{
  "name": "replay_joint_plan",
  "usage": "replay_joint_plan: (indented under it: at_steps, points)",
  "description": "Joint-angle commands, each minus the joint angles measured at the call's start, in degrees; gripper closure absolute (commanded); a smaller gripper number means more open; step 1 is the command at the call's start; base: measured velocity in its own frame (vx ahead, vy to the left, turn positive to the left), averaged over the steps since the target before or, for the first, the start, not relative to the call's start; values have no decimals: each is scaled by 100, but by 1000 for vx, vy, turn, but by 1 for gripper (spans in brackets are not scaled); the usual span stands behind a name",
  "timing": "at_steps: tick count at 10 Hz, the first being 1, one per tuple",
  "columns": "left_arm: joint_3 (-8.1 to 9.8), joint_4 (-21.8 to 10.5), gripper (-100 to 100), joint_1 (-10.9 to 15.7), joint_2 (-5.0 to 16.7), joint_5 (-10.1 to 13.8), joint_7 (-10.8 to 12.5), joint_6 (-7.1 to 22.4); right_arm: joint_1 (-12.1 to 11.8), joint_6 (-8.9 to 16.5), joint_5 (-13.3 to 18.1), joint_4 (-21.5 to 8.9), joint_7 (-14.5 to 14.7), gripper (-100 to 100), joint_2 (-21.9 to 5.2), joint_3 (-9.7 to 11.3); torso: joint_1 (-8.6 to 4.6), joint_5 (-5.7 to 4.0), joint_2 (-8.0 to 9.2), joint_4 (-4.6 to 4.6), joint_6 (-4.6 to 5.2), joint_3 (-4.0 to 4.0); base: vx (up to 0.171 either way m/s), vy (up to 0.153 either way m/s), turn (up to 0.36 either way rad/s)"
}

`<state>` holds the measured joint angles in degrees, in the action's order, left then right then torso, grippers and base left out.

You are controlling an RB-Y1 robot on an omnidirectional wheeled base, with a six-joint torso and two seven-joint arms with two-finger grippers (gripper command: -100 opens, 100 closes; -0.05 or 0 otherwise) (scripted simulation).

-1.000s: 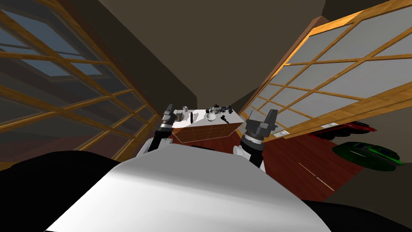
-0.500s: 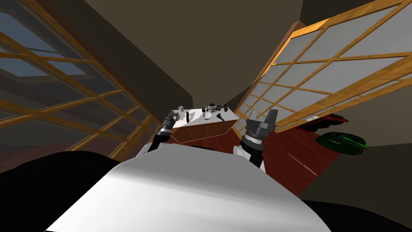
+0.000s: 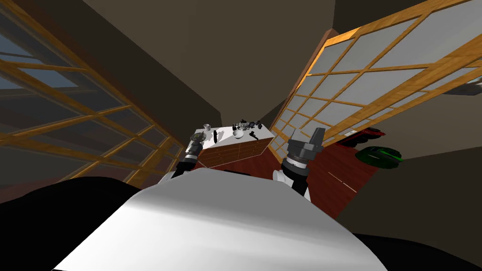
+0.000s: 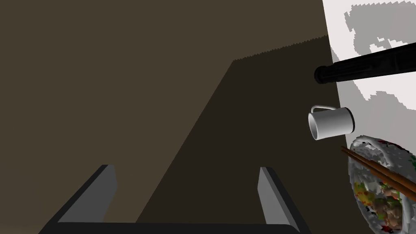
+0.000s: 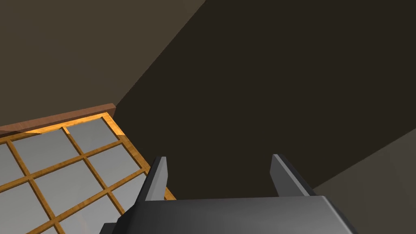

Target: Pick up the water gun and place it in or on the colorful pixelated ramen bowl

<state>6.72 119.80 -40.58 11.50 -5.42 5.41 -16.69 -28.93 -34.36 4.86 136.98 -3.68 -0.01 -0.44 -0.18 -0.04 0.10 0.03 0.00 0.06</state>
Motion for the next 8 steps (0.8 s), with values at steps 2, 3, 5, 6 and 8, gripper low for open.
replay_joint_plan:
  at_steps: [2, 3, 5, 6, 8]
  points:
    - [51, -320, -100, -295, 78, 18, -29, 154, 0, 0, 0, 0, 0, 0, 0, 0, -11, -2, 2, 0, 0, 1, -18, -95, -201]
    - [83, -470, -100, -405, 123, 36, -51, 202, 0, 0, 0, 0, 0, 0, 0, 0, -14, -4, 4, 1, 0, 2, -18, -104, -182]
    - [116, -622, -100, -510, 171, 55, -84, 252, 0, 0, 0, 0, 0, 0, 0, 0, -5, -2, 2, 1, -1, 1, -8, -61, -100]
    - [149, -773, -100, -610, 225, 77, -130, 304, 0, 0, 0, 0, 0, 0, 0, 0, 1, 0, 0, 0, 0, 0, 2, -72, -214]
    - [183, -925, -100, -705, 286, 99, -191, 359, -1, 0, 0, 0, 0, 0, 0, -1, 2, -1, -5, -1, -3, -3, 18, -49, -113]
